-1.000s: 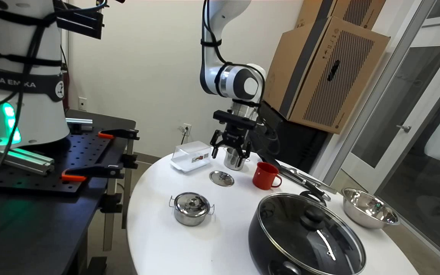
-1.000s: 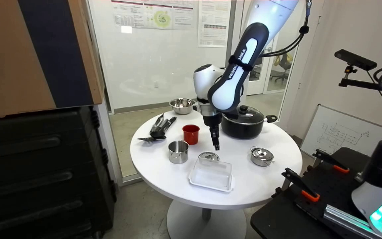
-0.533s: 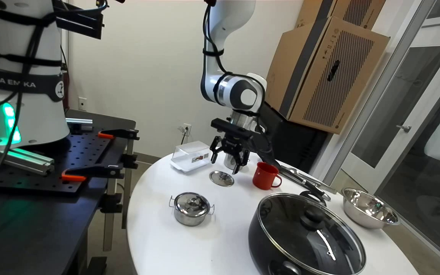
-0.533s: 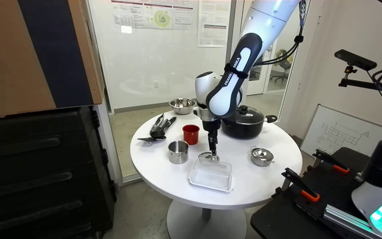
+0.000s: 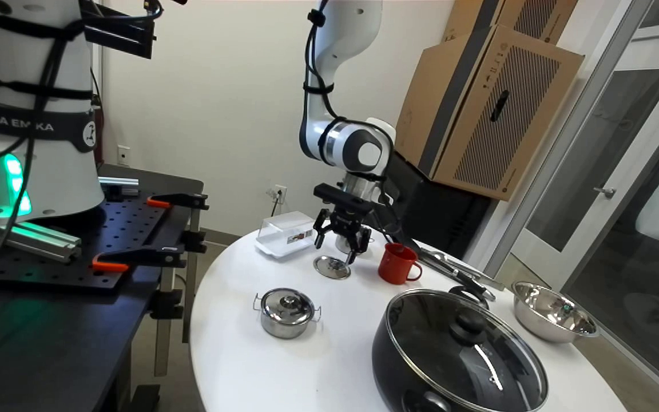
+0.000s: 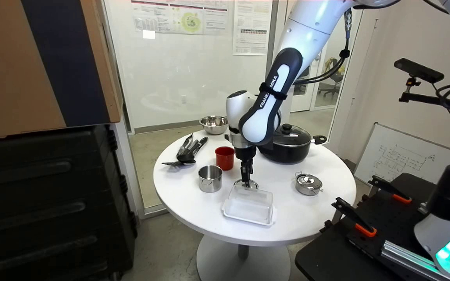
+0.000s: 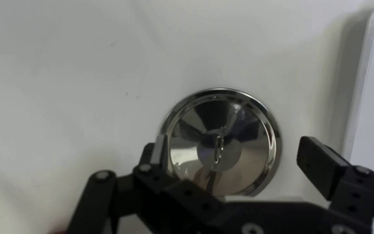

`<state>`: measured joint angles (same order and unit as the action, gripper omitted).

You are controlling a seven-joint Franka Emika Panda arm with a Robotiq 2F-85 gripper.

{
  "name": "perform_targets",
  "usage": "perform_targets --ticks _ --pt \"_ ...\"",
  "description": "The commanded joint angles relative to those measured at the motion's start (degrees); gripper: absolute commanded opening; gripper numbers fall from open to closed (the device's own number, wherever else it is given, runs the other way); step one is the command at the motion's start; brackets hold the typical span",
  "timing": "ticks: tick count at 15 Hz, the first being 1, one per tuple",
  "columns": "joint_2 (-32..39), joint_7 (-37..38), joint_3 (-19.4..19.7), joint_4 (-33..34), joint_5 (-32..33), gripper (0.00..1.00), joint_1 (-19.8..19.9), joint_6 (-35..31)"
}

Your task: Pick up the plastic lunch box and put it on the white lid. Pick up the lid from the table and put it on the silver pot. Pick up the lid from the other silver pot and put it on the table.

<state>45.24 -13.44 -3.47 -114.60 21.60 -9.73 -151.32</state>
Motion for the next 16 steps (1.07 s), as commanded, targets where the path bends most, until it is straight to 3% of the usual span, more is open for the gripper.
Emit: perform_targets --ticks 1,16 --pt "1.7 2.3 0.1 1.9 -2.0 1.0 -0.1 -0.6" --pt "2.2 7.7 1.6 1.6 -3.9 0.97 -0.4 -1.4"
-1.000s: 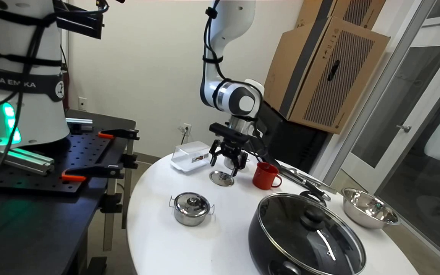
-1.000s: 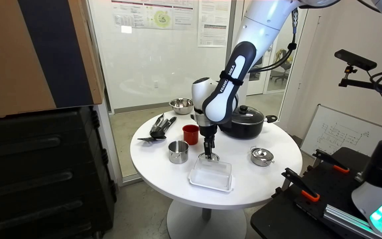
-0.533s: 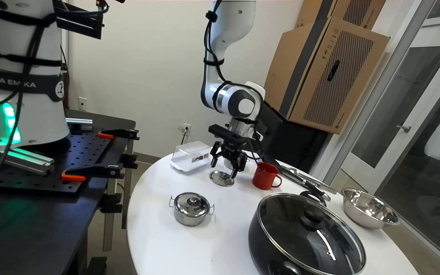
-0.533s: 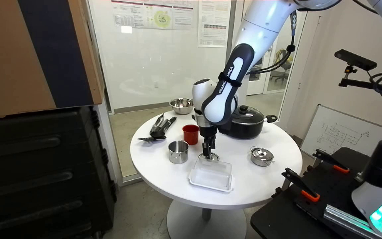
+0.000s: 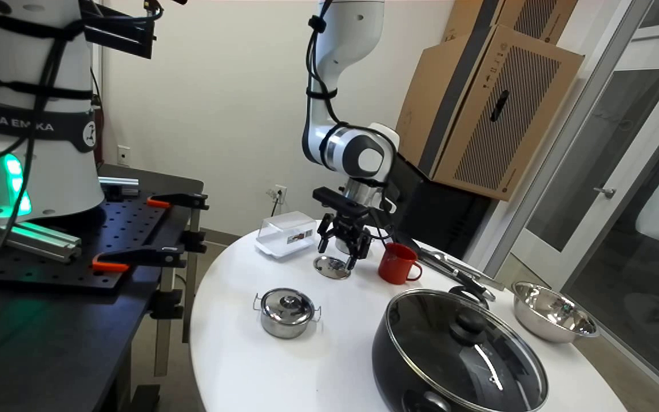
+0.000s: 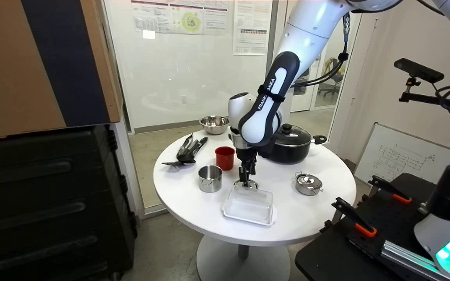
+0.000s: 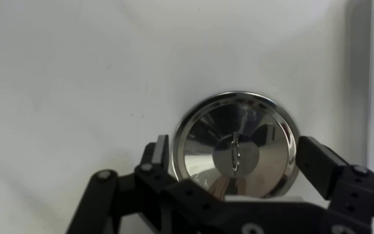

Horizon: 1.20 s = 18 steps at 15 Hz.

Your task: Pick up the plastic lunch box and put it on the white lid. Pick up the lid from the table and put it on the silver pot. Pick up the lid from the other silver pot and put it on the table.

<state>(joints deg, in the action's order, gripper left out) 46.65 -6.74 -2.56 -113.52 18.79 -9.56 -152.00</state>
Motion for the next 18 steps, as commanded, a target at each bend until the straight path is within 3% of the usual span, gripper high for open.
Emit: perform_targets --ticks 1,4,6,8,9,14,16,18 --pt "0.8 1.1 0.7 0.6 -1.1 0.95 -0.6 -0.7" --pt "0.9 1.4 0.9 0.6 -0.9 0.82 -0.9 -0.8" --pt "1.0 1.6 0.8 0.6 -0.9 0.82 -1.1 -0.8" --pt "1.0 1.7 0.8 0.7 -0.8 0.65 -1.4 -0.8" --pt "1.0 1.8 0.8 0.7 -0.8 0.49 -1.5 -0.8" --pt "1.2 2.0 0.9 0.9 -0.8 0.11 -2.1 -0.8" --pt "1.3 2.1 1.0 1.0 -0.8 0.01 -2.3 -0.7" --pt "1.3 2.2 1.0 1.1 -0.7 0.0 -2.4 -0.7"
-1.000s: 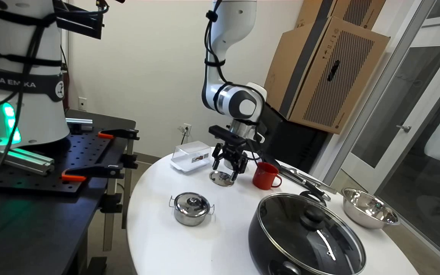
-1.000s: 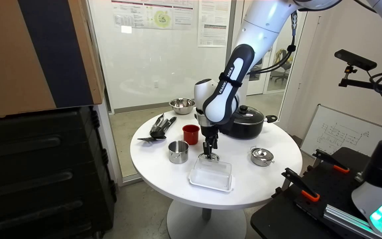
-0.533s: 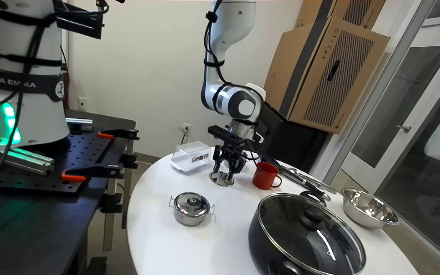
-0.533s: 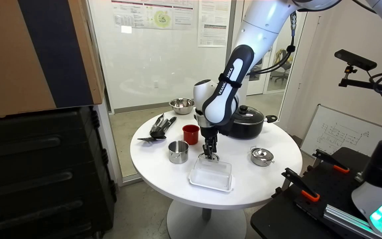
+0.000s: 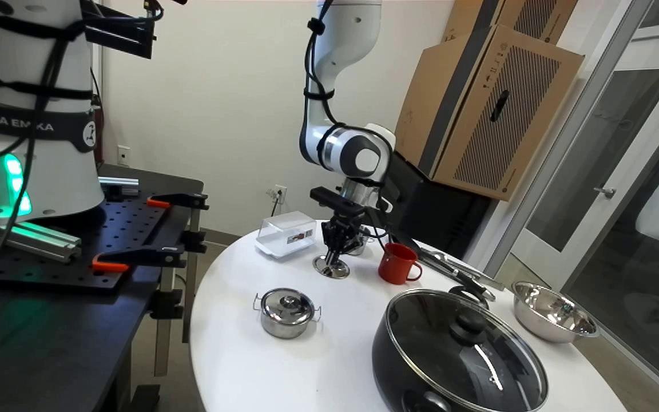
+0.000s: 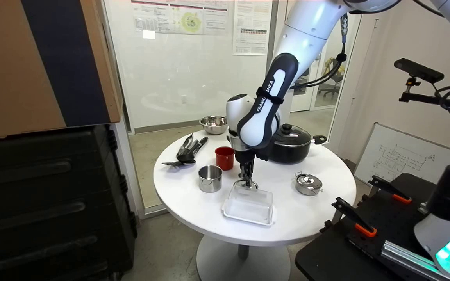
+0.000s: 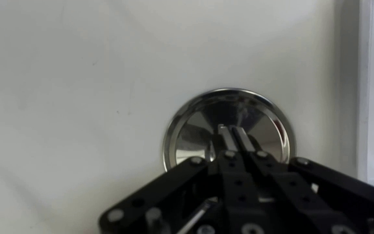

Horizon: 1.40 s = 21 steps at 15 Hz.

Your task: Pick up the plastic lunch box and put it on the white lid. Pick up the lid from the table and put it on the silver pot. Pick up the lid from the other silver pot and put it on the table.

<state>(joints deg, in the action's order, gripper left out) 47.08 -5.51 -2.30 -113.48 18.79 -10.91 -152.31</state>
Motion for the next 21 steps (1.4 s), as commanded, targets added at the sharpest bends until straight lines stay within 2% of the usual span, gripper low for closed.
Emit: perform_targets --ticks 1,6,12,21 --pt "0.9 1.0 0.8 1.1 -0.7 0.0 -1.1 -0.3" --pt "0.3 0.9 1.1 0.7 -0.5 0.0 -1.1 -0.5" --pt "-4.5 -1.1 0.6 -2.5 -0.3 0.0 0.5 -3.1" --pt "-9.4 -1.8 0.5 -2.8 1.4 0.0 -1.7 -1.3"
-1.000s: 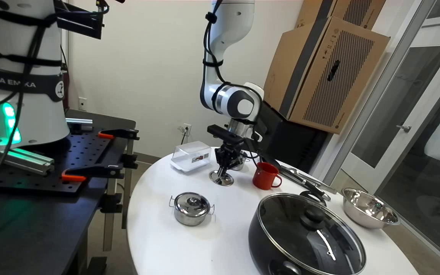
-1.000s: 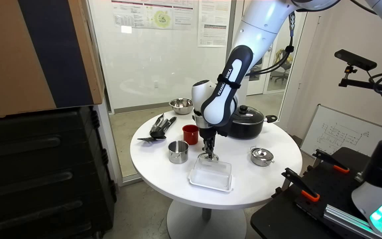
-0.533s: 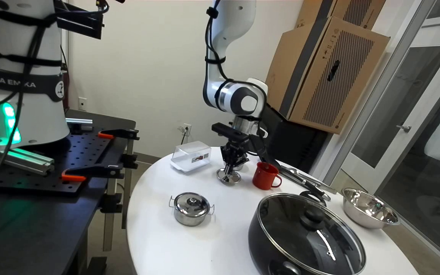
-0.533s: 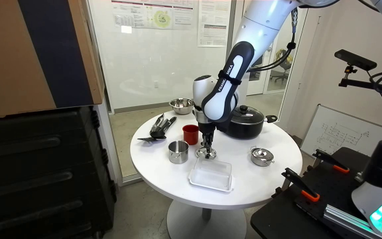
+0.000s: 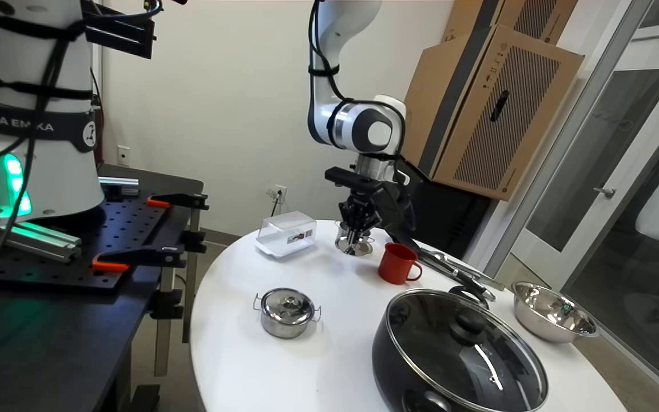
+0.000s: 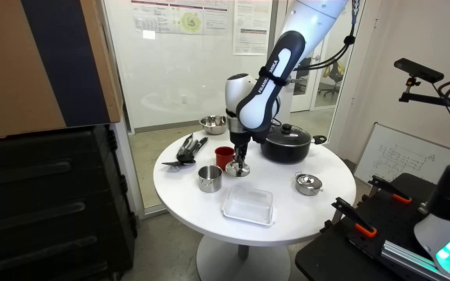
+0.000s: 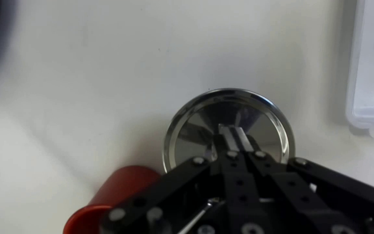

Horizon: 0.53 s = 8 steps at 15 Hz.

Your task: Pick up the plastic lunch box and put it on the white lid. Pick up the lid from the table and put it on the silver pot. Pick up the lid from the other silver pot and put it on the table.

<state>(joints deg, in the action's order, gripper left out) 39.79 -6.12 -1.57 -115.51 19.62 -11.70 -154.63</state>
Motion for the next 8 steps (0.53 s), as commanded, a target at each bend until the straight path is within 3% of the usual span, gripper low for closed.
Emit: perform_targets --ticks 1,8 --pt "-2.4 -1.5 -0.6 -0.3 0.5 0.0 -1.1 1.4" --pt "0.6 -2.2 -2.7 9.8 -0.3 0.0 -3.8 10.5"
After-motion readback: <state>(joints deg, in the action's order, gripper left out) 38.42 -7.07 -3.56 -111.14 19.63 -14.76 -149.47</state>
